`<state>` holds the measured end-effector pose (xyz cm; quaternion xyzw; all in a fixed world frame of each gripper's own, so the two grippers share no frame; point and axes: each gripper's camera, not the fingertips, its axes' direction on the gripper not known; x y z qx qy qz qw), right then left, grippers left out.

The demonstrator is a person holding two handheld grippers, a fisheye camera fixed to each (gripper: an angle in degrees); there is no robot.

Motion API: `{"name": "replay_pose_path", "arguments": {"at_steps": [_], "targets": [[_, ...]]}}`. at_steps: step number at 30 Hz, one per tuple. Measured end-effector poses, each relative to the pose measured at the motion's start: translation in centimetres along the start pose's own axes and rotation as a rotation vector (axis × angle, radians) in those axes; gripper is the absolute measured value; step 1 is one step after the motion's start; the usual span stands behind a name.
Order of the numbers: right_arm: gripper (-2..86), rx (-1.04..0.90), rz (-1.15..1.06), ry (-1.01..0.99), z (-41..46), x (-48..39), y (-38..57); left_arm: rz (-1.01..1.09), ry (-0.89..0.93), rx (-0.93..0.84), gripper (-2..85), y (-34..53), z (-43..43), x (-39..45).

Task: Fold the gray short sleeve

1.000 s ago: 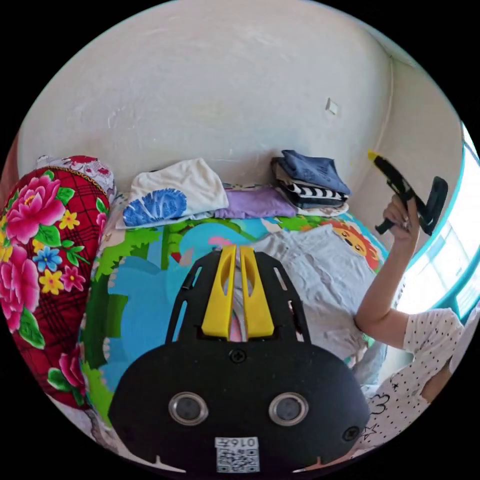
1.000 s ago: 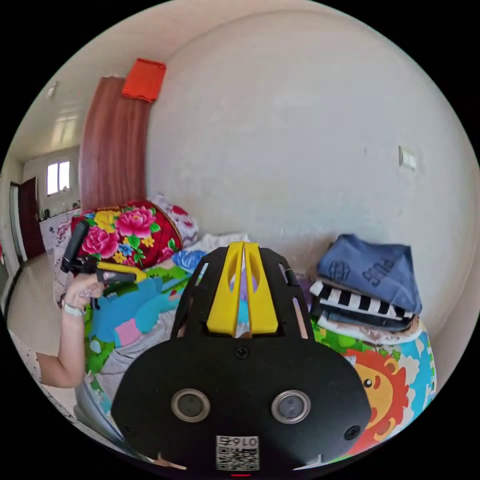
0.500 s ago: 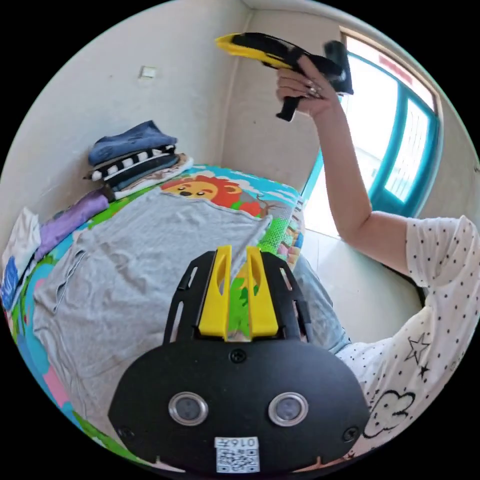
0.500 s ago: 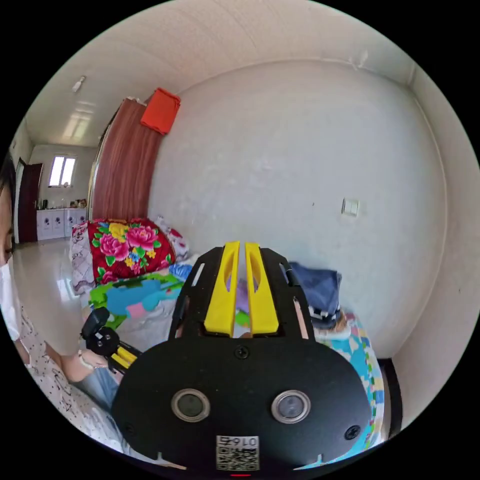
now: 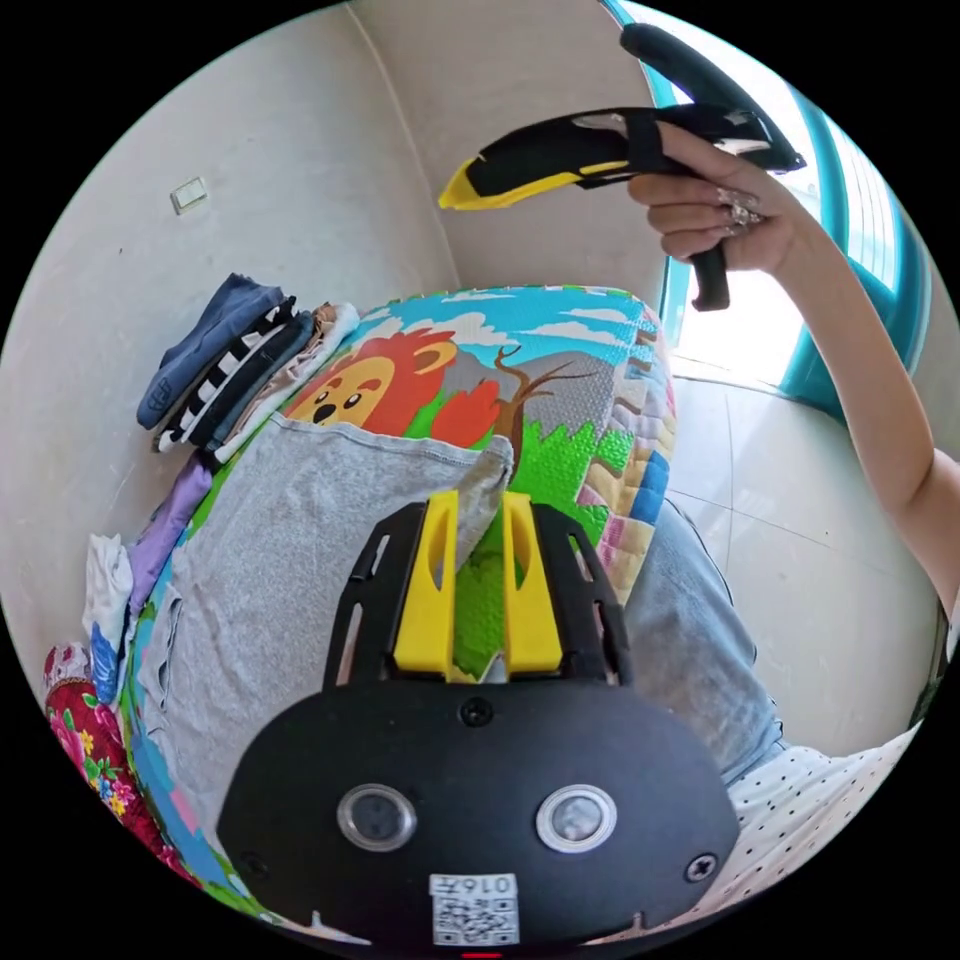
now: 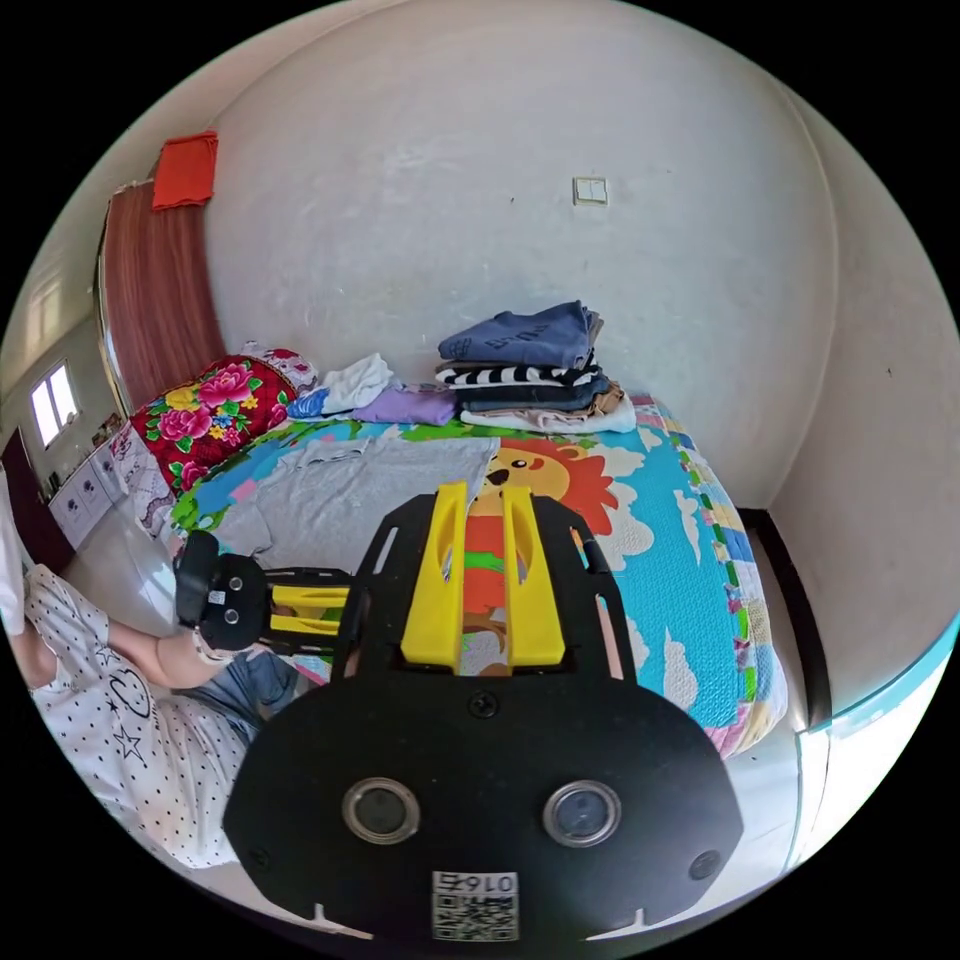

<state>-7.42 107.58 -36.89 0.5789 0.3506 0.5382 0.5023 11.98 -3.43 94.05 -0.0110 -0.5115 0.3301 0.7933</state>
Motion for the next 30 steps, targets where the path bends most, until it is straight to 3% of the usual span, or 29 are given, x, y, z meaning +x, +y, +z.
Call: {"name": "replay_pose_path", "arguments": {"at_steps": [5, 8, 19, 21, 30], "targets": [[6.0, -0.012, 0.039, -0.047, 1.7, 2.8, 4.9, 0.028, 0.076, -0.04, 7.9, -1.7, -1.1, 3.1], [6.0, -0.027, 0.04, -0.045, 2.8, 3.8, 7.5, 0.046, 0.031, -0.033, 7.9, -3.0, -1.5, 4.9], [5.9, -0.065, 0.056, -0.032, 7.6, 7.3, 15.4, -0.056, 0.089, -0.09, 6.8, -6.6, 4.1, 7.5], [5.9, -0.079, 0.055, -0.031, 9.1, 7.8, 16.5, -0.087, 0.061, -0.072, 0.5, -6.5, 4.0, 7.5], [6.4, -0.175, 0.156, -0.241, 21.7, 11.6, 18.9, -0.235, 0.258, 0.143, -0.9, -1.8, -1.6, 5.7]]}}
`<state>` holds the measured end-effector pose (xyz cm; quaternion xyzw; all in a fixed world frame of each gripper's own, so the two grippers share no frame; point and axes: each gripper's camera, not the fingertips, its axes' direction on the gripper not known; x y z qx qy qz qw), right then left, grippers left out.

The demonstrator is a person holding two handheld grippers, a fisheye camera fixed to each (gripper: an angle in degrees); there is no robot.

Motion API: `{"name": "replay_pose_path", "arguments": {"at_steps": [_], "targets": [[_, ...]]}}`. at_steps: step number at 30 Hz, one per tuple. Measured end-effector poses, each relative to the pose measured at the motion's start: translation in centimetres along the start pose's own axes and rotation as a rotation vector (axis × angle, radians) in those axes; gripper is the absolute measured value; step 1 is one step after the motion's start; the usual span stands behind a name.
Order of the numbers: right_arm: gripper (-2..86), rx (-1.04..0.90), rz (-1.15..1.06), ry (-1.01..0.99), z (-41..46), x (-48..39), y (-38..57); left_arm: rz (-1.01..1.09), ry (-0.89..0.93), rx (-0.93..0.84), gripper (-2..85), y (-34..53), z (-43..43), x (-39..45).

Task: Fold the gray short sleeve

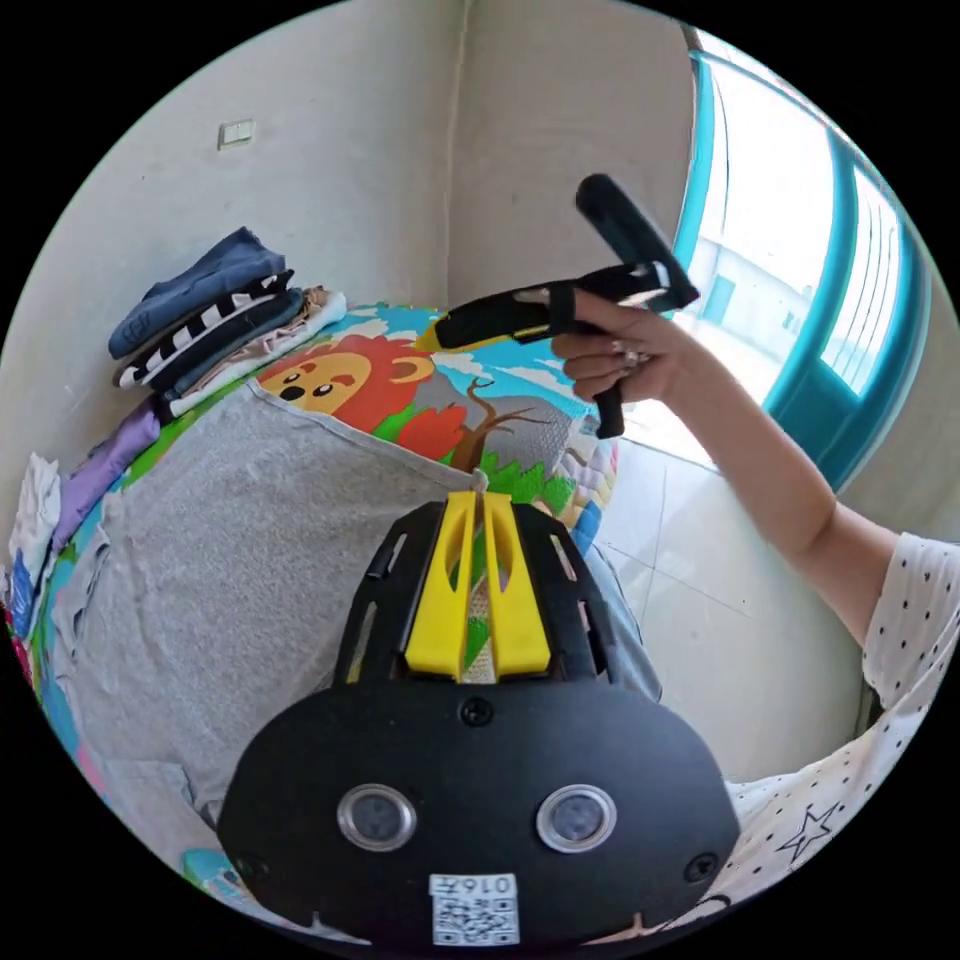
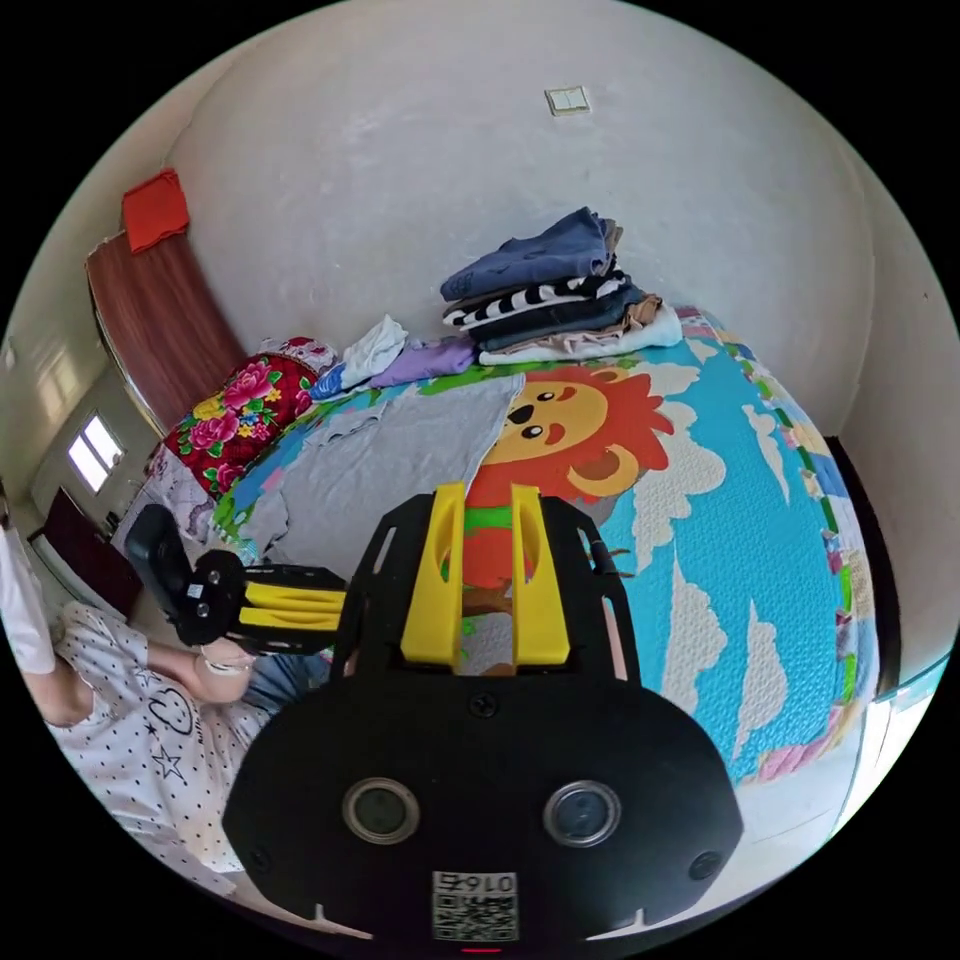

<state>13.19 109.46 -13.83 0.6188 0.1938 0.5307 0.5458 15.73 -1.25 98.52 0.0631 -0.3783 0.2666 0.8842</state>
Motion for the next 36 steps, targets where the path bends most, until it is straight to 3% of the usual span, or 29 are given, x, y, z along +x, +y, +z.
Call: {"name": "replay_pose_path", "arguments": {"at_steps": [7, 14, 22, 36], "targets": [[7.4, -0.356, 0.305, -0.462, 14.3, 9.4, -1.2, -0.107, 0.036, 0.229, -0.9, 2.3, -7.1, -1.6], [11.2, -0.311, 0.486, -0.68, 24.3, 13.4, -1.2, -0.094, 0.09, 0.243, -0.9, 2.0, -9.4, -2.2], [10.8, -0.224, 0.554, -0.631, 32.9, 16.2, -5.9, -0.077, 0.123, 0.207, -0.9, 1.9, -10.2, -2.4], [7.1, -0.256, 0.548, -0.482, 45.5, 13.6, -15.3, -0.058, 0.244, 0.187, -0.9, 2.3, -14.3, -3.4]]}}
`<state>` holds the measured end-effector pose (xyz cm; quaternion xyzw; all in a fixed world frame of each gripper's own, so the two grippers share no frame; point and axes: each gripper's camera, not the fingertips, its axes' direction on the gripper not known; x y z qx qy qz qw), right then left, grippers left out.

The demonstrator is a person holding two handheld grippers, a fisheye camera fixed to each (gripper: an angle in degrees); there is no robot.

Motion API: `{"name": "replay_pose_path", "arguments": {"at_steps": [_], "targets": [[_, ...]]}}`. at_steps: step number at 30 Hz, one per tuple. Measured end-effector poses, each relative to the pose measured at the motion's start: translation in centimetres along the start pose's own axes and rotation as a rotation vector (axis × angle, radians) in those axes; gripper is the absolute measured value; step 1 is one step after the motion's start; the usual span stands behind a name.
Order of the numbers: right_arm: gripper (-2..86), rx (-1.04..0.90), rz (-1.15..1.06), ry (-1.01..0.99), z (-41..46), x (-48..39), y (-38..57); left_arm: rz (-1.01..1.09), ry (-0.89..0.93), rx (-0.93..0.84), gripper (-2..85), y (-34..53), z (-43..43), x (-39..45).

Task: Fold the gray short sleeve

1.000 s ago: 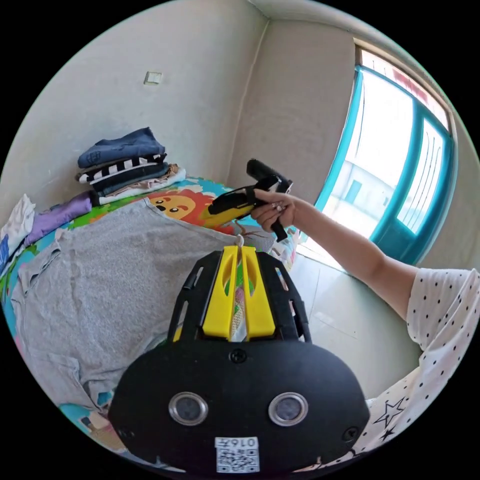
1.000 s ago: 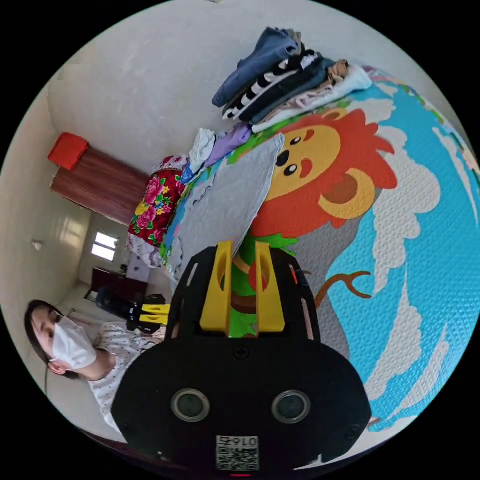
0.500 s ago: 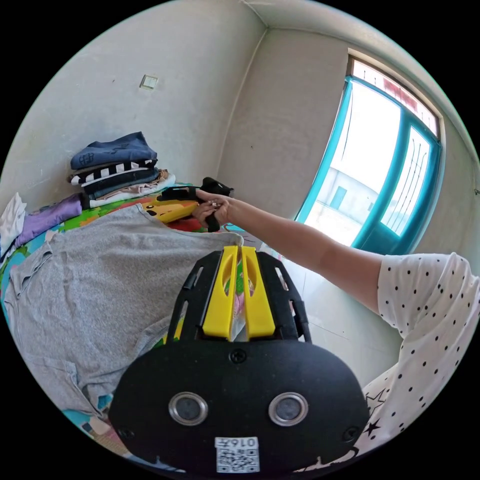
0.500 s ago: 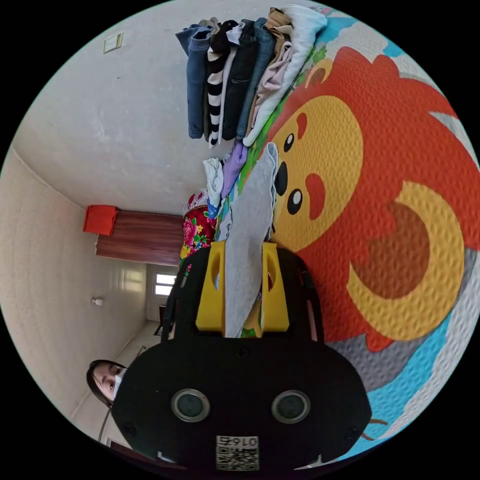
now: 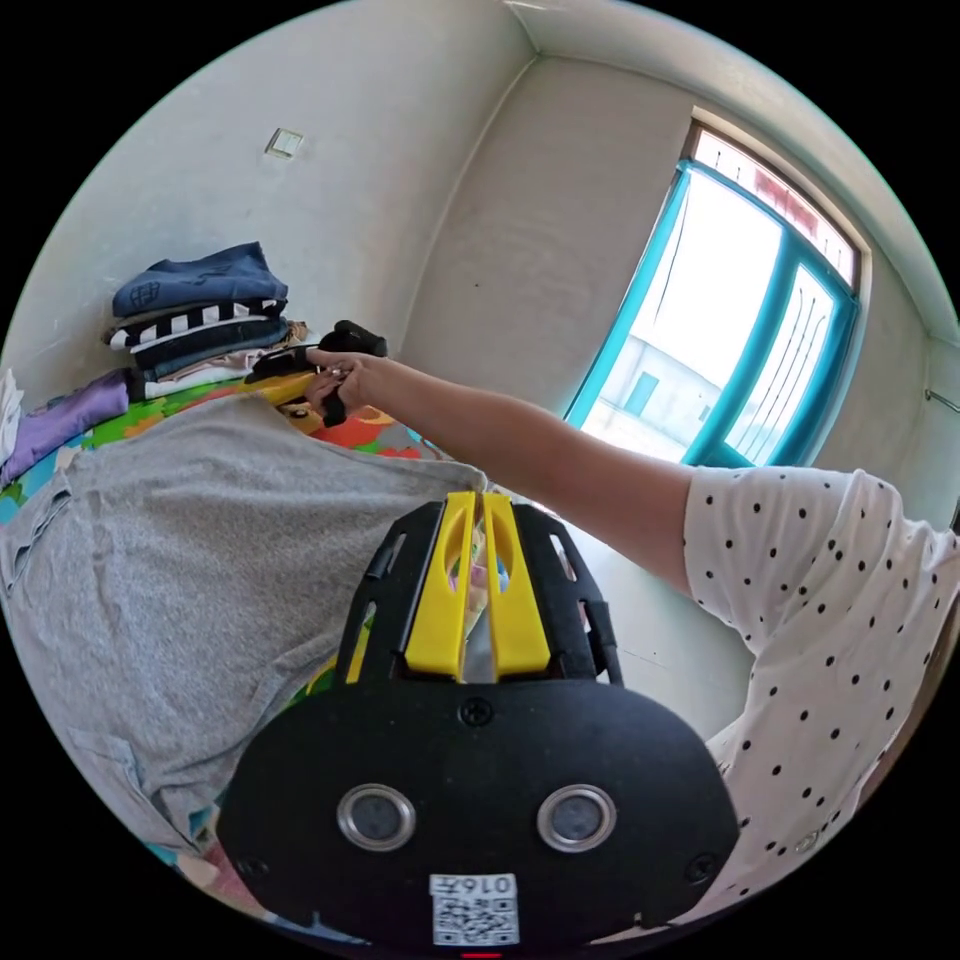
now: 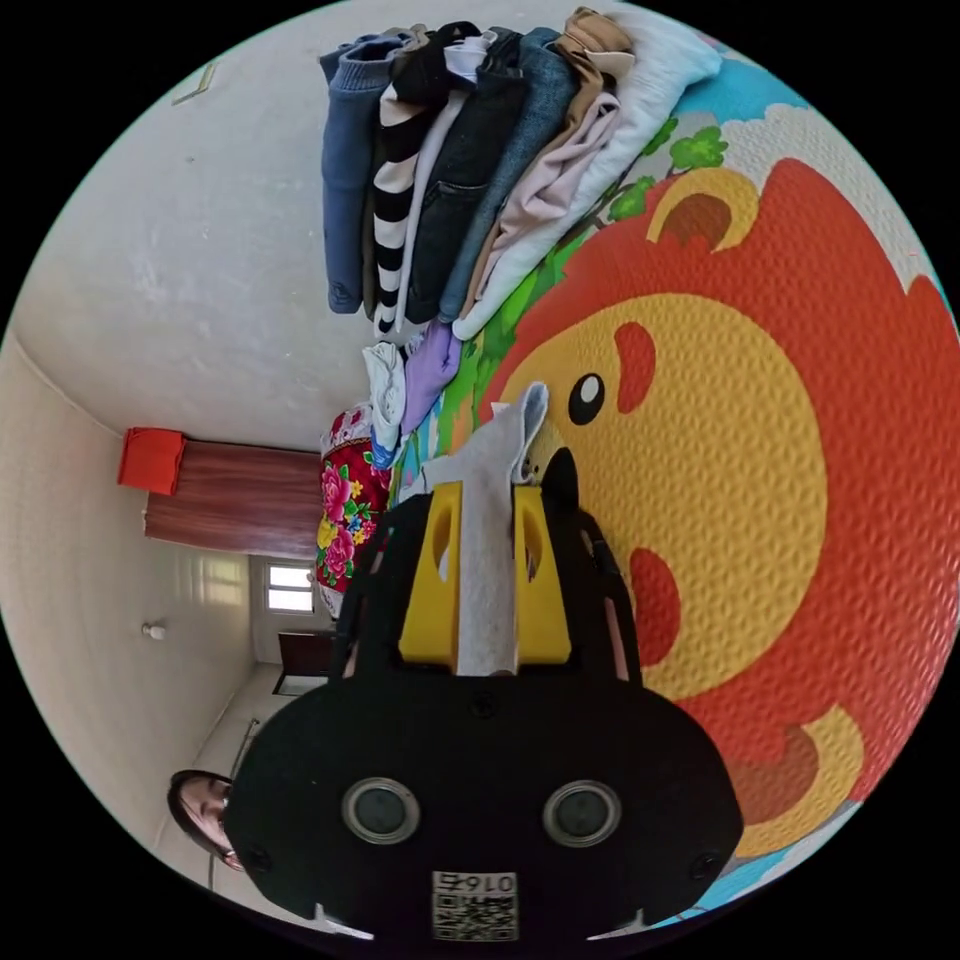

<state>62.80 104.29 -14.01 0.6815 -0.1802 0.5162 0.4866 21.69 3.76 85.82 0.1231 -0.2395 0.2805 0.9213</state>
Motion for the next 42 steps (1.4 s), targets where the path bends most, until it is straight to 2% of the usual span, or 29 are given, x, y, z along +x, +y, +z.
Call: {"name": "replay_pose_path", "arguments": {"at_steps": [9, 15, 23, 28, 37, 42], "targets": [[2.2, 0.017, -0.022, 0.108, 7.1, -5.8, -5.3, 0.029, 0.001, 0.005, -0.9, 0.0, -5.0, 1.2], [1.5, -0.003, -0.117, 0.216, 9.7, -14.1, -7.3, 0.051, 0.011, 0.052, -0.9, -0.1, -10.0, 2.7], [0.5, -0.109, -0.335, 0.715, 16.5, -31.6, -9.5, 0.081, 0.04, 0.066, -0.9, 0.2, -14.9, 4.8], [0.3, -0.187, -0.35, 0.957, 22.3, -38.5, -11.2, 0.042, 0.071, 0.088, -0.9, 0.8, -18.2, 5.0], [0.3, -0.2, -0.406, 1.208, 32.4, -56.3, -15.5, -0.011, 0.04, 0.364, -0.9, 3.4, -34.3, 1.8], [0.3, -0.236, -0.448, 1.263, 40.3, -66.9, -19.0, -0.036, -0.131, 0.445, -0.9, 6.7, -45.4, -1.3]]}}
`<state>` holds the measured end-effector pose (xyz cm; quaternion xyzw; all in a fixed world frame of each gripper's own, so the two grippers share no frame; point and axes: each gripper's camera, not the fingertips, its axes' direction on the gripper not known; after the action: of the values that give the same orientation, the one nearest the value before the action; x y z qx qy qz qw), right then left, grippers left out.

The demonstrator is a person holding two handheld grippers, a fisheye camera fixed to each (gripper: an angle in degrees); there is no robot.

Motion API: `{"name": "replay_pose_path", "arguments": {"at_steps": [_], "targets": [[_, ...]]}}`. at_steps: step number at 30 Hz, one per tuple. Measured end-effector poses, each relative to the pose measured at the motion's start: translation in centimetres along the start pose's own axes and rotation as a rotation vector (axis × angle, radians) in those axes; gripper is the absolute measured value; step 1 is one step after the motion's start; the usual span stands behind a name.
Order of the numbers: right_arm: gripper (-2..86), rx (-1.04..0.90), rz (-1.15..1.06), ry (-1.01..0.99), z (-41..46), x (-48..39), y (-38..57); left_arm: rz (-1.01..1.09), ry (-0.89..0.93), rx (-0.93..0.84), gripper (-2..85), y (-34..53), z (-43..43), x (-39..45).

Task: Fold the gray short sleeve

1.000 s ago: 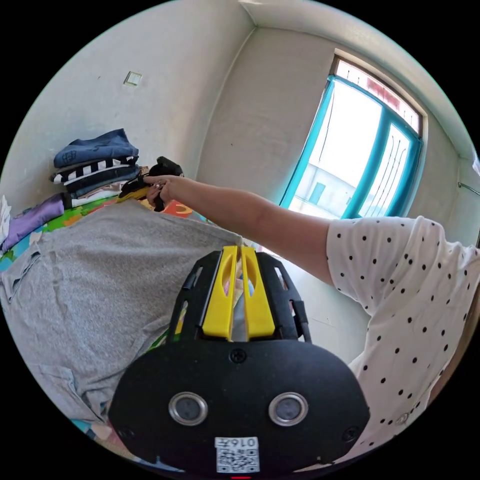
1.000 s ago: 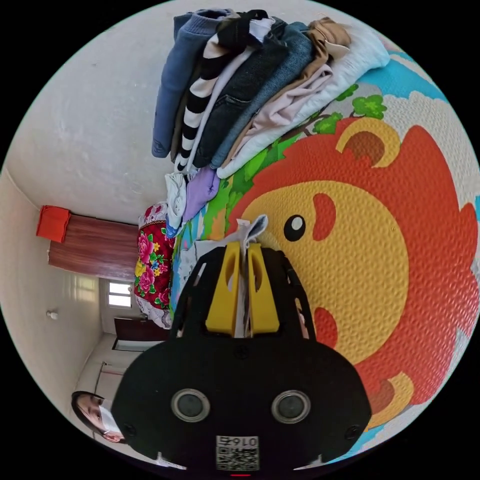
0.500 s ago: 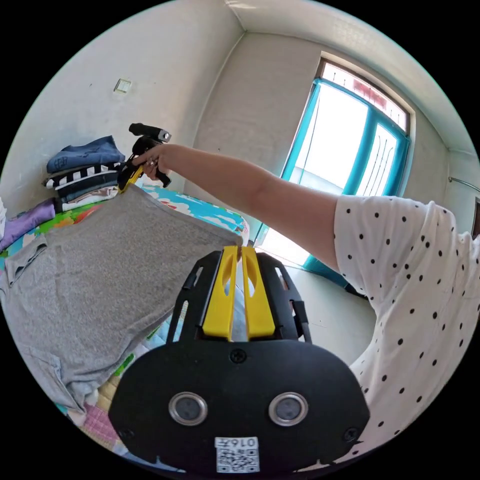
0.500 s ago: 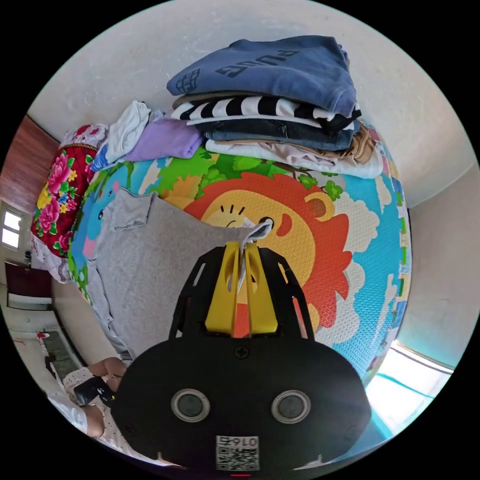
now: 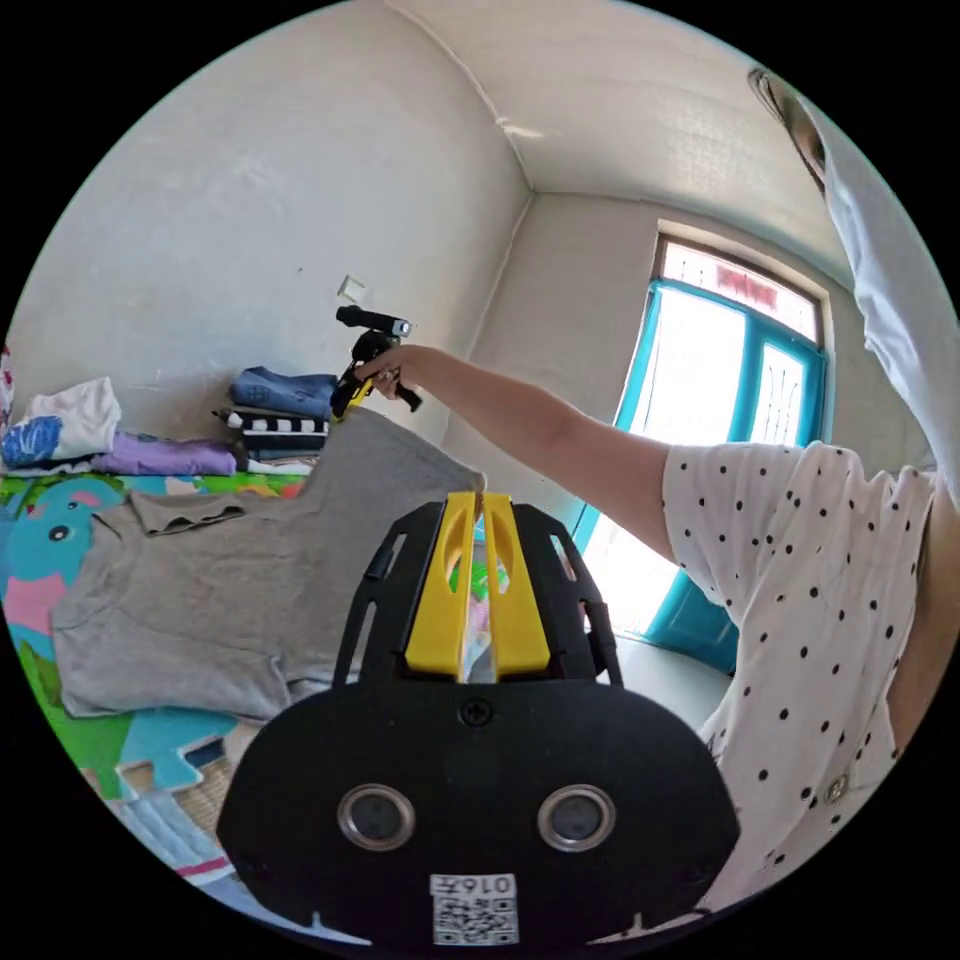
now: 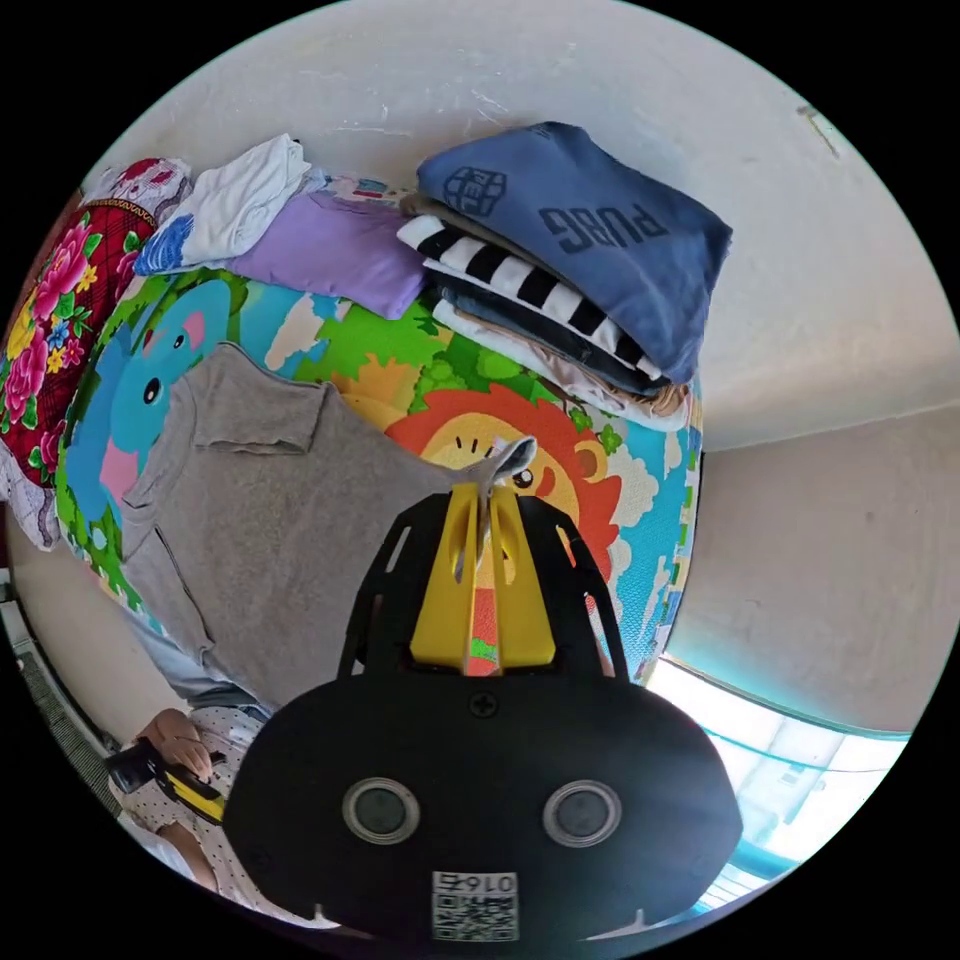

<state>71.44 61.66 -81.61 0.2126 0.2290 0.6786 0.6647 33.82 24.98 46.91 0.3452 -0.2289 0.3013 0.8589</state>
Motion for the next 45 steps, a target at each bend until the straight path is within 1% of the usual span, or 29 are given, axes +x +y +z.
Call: {"name": "replay_pose_path", "arguments": {"at_steps": [4, 8, 12, 14, 15, 17, 20, 23, 25, 28, 30, 33, 35, 36, 38, 41, 42, 44, 45], "targets": [[0.4, -0.032, -0.069, 0.023, -5.2, -8.2, -8.7, -0.02, -0.119, 0.027, -0.9, -0.4, -6.9, -3.8], [0.4, -0.084, -0.164, 0.062, -8.2, -17.6, -17.8, -0.114, -0.209, 0.042, -0.9, 0.3, -13.7, -9.0], [0.4, -0.14, -0.247, 0.093, -8.1, -26.2, -25.3, -0.238, -0.23, 0.053, -0.9, 1.6, -18.7, -14.1], [0.4, -0.182, -0.27, 0.086, -6.7, -31.3, -30.0, -0.274, -0.248, 0.041, -0.9, 2.1, -20.2, -16.0], [0.4, -0.196, -0.275, 0.087, -6.2, -32.4, -31.0, -0.293, -0.258, 0.031, -0.9, 2.4, -21.1, -17.2], [0.5, -0.247, -0.293, 0.123, -4.2, -36.6, -34.6, -0.328, -0.278, 0.019, -0.9, 3.0, -22.4, -18.8], [0.5, -0.299, -0.327, 0.186, -2.5, -40.3, -37.6, -0.367, -0.231, -0.017, -0.9, 3.5, -23.9, -21.4], [0.6, -0.331, -0.37, 0.273, -2.2, -42.6, -39.5, -0.389, -0.197, -0.007, -0.9, 3.8, -25.5, -23.0], [0.8, -0.341, -0.382, 0.296, -2.7, -43.2, -40.5, -0.391, -0.186, -0.003, -0.9, 3.7, -26.3, -23.5], [1.3, -0.352, -0.383, 0.289, -3.6, -43.7, -42.0, -0.382, -0.188, 0.013, -0.9, 3.4, -27.6, -23.8], [2.0, -0.343, -0.374, 0.27, -3.9, -43.9, -42.9, -0.405, -0.219, 0.02, -0.9, 3.4, -28.5, -24.3], [4.7, -0.331, -0.341, 0.156, -3.8, -43.9, -44.1, -0.437, -0.201, 0.033, -1.0, 3.8, -29.5, -25.1], [9.4, -0.308, -0.307, -0.026, -4.3, -43.0, -44.7, -0.444, -0.193, 0.034, -1.0, 3.8, -29.9, -25.3], [10.7, -0.306, -0.292, -0.079, -4.4, -42.5, -44.8, -0.449, -0.197, 0.03, -1.0, 3.8, -30.1, -25.4], [13.2, -0.296, -0.214, -0.26, -5.1, -39.8, -45.2, -0.453, -0.211, 0.029, -0.9, 3.6, -30.5, -25.3], [13.0, -0.229, -0.138, -0.435, -6.4, -35.4, -44.6, -0.473, -0.245, 0.051, -0.9, 3.5, -31.6, -25.1], [12.9, -0.218, -0.126, -0.467, -6.6, -34.5, -44.4, -0.483, -0.259, 0.071, -0.9, 3.7, -32.2, -25.0], [12.7, -0.206, -0.124, -0.614, -6.9, -31.3, -43.3, -0.497, -0.291, 0.098, -0.9, 3.9, -33.4, -24.9], [12.6, -0.201, -0.13, -0.652, -7.1, -30.5, -43.0, -0.493, -0.32, 0.112, -0.9, 3.9, -34.1, -24.7]]}}
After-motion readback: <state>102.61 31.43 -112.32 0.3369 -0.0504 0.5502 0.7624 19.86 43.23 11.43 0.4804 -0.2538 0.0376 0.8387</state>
